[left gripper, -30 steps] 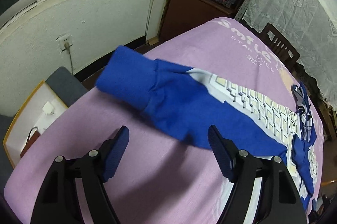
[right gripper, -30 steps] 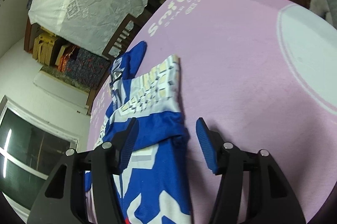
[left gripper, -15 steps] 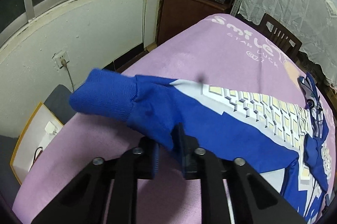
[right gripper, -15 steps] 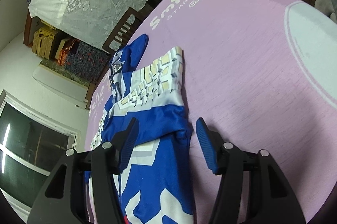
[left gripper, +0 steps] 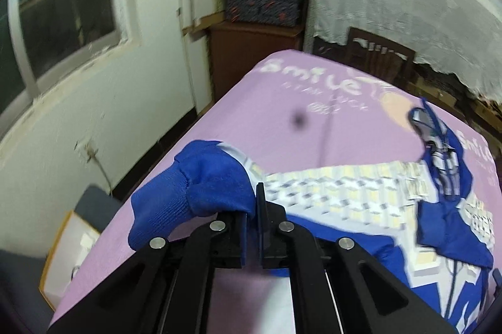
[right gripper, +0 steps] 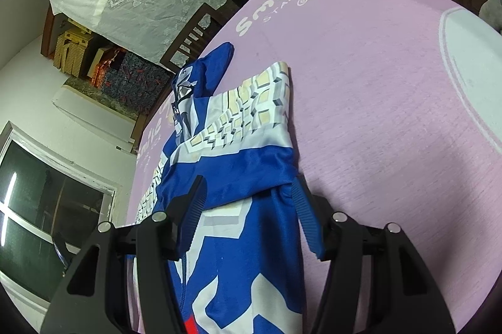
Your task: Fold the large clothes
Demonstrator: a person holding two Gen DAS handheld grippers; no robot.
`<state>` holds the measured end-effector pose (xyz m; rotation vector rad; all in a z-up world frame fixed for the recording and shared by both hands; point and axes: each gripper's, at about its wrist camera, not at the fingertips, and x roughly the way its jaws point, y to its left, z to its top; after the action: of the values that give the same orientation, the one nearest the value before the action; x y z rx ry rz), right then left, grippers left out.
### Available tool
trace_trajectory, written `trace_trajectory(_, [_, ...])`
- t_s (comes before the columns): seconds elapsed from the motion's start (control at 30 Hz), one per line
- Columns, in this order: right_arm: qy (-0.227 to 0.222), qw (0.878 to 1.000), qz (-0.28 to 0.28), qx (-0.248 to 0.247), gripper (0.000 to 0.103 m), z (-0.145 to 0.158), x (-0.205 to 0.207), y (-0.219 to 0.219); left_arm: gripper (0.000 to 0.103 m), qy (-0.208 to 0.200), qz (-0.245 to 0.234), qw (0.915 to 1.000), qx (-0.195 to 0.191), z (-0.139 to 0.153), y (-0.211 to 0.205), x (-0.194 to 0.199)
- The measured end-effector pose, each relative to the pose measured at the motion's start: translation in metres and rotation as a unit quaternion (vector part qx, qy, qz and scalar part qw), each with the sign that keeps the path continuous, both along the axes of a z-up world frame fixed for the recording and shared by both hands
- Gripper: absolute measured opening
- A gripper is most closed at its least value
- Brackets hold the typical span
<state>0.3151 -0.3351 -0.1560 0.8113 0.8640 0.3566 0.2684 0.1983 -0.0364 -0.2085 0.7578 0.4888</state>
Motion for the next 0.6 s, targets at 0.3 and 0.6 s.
trace_trajectory(0.3, [-0.006,1.0,0.009,0.009,0.056,0.004,-0.002,0.003,0.004,-0.012,-0.076,0.9964,0.035,0.028,-0.089,0.037])
trace_trajectory(0.6, [-0.009,0.999,0.023,0.02,0.056,0.009,-0.003,0.007,0.004,-0.014,-0.157,0.987,0.033,0.023,-0.184,0.073])
